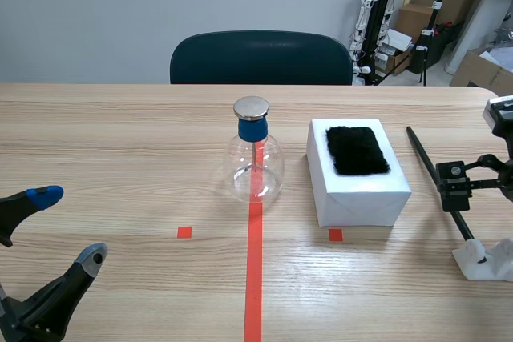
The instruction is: Do the electroscope experiment. return to the home posture
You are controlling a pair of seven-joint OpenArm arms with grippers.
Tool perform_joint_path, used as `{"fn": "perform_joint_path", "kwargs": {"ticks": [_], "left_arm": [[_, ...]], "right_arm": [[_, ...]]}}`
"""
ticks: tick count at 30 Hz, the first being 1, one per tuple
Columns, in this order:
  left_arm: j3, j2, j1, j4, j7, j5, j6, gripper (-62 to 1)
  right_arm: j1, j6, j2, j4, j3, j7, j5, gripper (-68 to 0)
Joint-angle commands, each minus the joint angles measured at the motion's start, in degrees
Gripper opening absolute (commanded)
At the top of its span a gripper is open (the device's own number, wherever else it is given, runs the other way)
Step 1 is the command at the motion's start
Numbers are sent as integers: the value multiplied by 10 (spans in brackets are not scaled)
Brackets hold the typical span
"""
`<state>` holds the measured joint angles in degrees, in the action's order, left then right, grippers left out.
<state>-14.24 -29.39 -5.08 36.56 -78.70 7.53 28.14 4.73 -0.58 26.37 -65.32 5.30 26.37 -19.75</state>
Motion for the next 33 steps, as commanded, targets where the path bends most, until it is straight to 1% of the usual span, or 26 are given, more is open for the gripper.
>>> {"fn": "perform_joint_path", "kwargs": {"ticks": [1,16,19,23,25,27,30,33], "left_arm": [[2,-3,2,5,-9,-4,1,14],[2,-3,2,5,-6,-4,1,14],[2,-3,2,5,-6,-4,1,14],[2,-3,2,5,-5,-4,1,14],[2,-3,2,5,-4,-4,1,14],[2,-3,2,5,-4,-4,1,14],[2,-3,2,5,-4,-4,1,14],[2,-3,2,5,-4,-4,1,14]], "right_arm": [[8,0,11,-12,-6,-6,0,-62],[7,0,11,-17,-7,-6,0,-62],[-3,1,18,-42,-13,-7,0,-62],[-40,0,21,-101,-44,-17,2,-62],[-68,0,20,-136,-63,-38,5,-62],[-103,1,20,-172,-81,-72,13,-62],[-160,2,20,-224,-100,-141,19,-62],[-215,2,20,-267,-108,-210,38,-62]]}}
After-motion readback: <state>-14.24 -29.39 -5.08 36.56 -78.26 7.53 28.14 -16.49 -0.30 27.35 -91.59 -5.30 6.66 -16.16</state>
